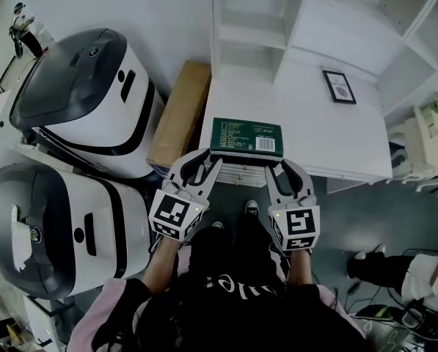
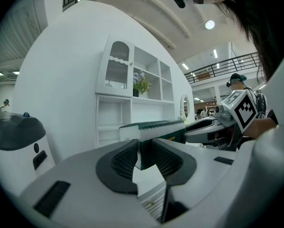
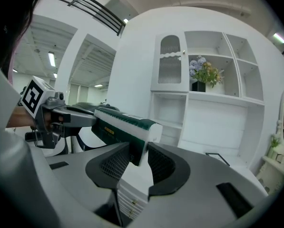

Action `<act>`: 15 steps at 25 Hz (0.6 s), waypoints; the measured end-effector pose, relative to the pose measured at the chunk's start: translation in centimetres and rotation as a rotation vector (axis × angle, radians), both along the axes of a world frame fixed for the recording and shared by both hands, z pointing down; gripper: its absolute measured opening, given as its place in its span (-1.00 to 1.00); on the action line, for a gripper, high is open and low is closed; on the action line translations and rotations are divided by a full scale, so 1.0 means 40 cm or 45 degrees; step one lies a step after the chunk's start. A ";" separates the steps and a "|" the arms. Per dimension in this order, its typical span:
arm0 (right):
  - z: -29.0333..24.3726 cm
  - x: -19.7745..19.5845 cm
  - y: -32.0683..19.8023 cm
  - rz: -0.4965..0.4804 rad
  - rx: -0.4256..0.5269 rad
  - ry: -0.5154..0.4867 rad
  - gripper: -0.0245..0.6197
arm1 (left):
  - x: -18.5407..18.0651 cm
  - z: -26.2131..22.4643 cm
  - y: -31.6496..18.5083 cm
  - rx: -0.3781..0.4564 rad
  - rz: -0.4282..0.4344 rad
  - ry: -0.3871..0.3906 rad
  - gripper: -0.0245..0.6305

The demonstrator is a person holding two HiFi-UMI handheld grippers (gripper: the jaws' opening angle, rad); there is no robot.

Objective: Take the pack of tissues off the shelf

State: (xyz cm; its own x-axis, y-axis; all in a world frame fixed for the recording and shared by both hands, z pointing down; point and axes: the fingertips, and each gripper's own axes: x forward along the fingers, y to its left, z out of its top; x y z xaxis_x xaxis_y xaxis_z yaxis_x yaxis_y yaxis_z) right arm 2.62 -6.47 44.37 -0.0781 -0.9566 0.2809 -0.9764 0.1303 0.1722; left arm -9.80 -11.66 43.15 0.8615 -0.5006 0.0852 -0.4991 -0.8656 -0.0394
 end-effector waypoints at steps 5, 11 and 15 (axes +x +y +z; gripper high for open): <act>-0.003 -0.018 0.016 0.009 0.004 0.006 -0.48 | -0.018 -0.004 0.016 0.008 0.008 0.005 -0.60; -0.006 -0.026 0.028 0.010 0.004 0.010 -0.48 | -0.026 -0.005 0.026 0.004 0.009 0.009 -0.60; -0.005 -0.027 0.038 0.020 0.001 0.013 -0.48 | -0.026 -0.004 0.035 0.001 0.015 0.011 -0.60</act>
